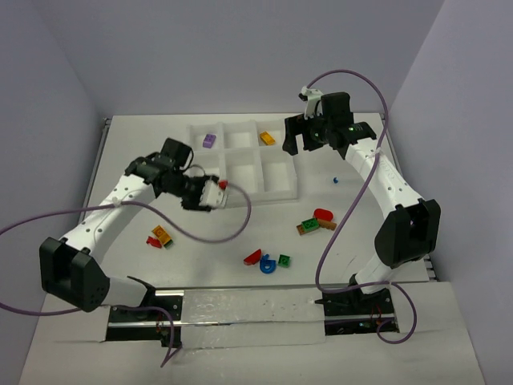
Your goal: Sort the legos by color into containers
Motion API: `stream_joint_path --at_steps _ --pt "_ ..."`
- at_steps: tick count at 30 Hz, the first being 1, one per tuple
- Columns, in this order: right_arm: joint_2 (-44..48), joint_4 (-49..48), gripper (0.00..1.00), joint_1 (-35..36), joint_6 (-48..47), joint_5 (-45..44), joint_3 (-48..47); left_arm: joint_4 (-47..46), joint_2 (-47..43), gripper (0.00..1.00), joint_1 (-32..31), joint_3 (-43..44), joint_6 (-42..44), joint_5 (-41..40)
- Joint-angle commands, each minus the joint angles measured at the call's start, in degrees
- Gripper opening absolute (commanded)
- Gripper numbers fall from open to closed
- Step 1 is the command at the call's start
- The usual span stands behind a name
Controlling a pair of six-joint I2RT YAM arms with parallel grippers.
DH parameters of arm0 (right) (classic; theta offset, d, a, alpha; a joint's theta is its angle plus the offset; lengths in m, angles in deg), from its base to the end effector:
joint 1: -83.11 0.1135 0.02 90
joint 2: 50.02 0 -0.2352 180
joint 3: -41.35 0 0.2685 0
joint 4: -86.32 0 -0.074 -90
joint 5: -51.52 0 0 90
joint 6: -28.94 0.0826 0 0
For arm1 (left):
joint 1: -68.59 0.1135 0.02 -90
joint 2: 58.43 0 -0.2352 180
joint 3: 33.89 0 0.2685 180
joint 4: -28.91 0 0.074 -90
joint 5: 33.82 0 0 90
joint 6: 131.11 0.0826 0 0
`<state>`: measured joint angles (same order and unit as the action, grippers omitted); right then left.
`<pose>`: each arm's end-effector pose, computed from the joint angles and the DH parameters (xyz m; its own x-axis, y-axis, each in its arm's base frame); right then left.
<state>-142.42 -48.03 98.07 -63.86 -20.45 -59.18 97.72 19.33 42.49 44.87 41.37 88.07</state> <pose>0.3959 0.1323 0.2936 -0.5641 -0.1988 -0.8014 -0.5108 0.8466 0.1495 0.2440 -0.1681 0.2146 0.4391 0.7222 -0.5344 0.8967 -0.3156 0.3104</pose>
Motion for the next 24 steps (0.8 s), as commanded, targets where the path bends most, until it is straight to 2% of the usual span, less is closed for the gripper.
stream_joint_path --at_steps 1,3,5,7,10,14,17,21,24 --pt "2.0 -0.1 1.0 -0.2 0.2 1.0 0.1 -10.3 3.5 0.0 0.3 13.3 -39.3 9.5" --pt "1.3 -0.4 1.0 -0.3 0.3 1.0 -0.1 -25.6 6.6 0.0 2.0 15.8 -56.3 1.2" --pt "0.8 -0.8 1.0 -0.4 0.6 1.1 -0.3 -34.6 10.7 0.0 3.9 18.4 -69.8 -5.4" --pt "0.0 -1.0 1.0 -0.3 0.8 1.4 -1.0 -40.2 16.9 0.0 6.5 23.6 -77.3 -10.9" --pt "-1.0 -0.7 1.0 -0.4 0.7 1.7 -1.9 -41.8 26.4 0.0 8.9 35.8 -85.1 -17.3" --pt "-1.6 -1.0 1.0 -0.5 0.3 1.2 -1.8 -45.4 37.5 0.0 9.6 43.0 -89.3 -29.5" --pt "-2.0 -1.6 1.0 -0.6 0.3 1.4 -1.2 -49.6 40.3 0.0 9.7 42.9 -88.2 -31.9" --pt "-2.8 -2.1 1.0 -1.0 0.3 1.7 -0.7 -50.5 43.8 0.01 9.7 43.0 -86.3 -35.1" --pt "-3.9 -2.6 1.0 -1.1 0.7 2.4 -0.8 -51.2 46.1 0.1 9.8 42.2 -85.1 -36.2"
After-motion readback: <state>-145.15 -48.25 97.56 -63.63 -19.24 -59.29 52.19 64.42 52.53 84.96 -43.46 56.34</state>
